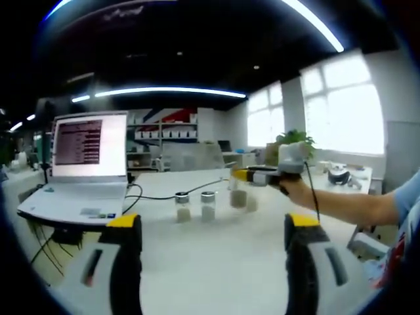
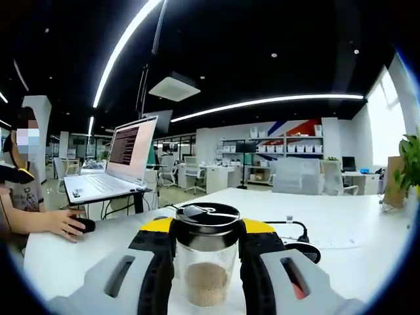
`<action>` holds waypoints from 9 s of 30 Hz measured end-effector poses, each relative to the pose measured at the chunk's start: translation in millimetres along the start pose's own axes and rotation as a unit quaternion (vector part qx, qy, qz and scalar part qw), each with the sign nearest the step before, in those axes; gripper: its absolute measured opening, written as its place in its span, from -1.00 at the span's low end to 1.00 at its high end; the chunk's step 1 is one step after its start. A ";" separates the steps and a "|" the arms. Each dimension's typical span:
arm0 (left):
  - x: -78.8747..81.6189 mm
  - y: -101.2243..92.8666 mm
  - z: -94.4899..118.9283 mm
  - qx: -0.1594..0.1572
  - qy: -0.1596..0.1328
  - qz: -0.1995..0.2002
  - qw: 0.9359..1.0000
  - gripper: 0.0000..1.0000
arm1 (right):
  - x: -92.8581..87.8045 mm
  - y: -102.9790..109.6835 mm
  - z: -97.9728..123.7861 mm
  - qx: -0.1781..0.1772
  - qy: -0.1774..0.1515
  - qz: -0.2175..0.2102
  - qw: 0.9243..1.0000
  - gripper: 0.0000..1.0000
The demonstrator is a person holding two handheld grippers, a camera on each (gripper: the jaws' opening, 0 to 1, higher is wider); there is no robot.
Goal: Rotate the seasoning bottle until the label or dispensing opening points toward the visible target arrow and the bottle remains upright within the marked orientation range
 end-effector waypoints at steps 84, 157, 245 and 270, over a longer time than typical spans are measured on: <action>-9.5 -14.3 -2.7 -0.015 0.016 -0.004 1.000 0.88 | -49.2 21.1 159.1 0.070 0.007 0.012 0.997 -0.26; -11.2 -4.1 -0.9 0.001 0.019 0.016 1.000 0.87 | -57.7 19.9 140.3 0.337 0.045 -0.005 0.940 0.38; -17.7 -6.1 -2.6 -0.002 0.031 0.028 0.999 0.86 | -62.2 24.0 144.2 0.106 0.076 0.010 0.991 -0.17; -18.4 -4.2 -2.5 0.003 0.030 0.031 0.999 0.85 | -64.0 18.9 143.4 0.014 0.067 0.004 0.998 -0.17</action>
Point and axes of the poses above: the point that each gripper's makers call its tool centre point, and the gripper's own axes: z roughly backward along the fingers, y roughly to its left, x roughly out of its top, the point moved 1 cm from there along z, roughly backward along the fingers, and after that the axes turned 2 degrees about -y, right-handed, at the moved point
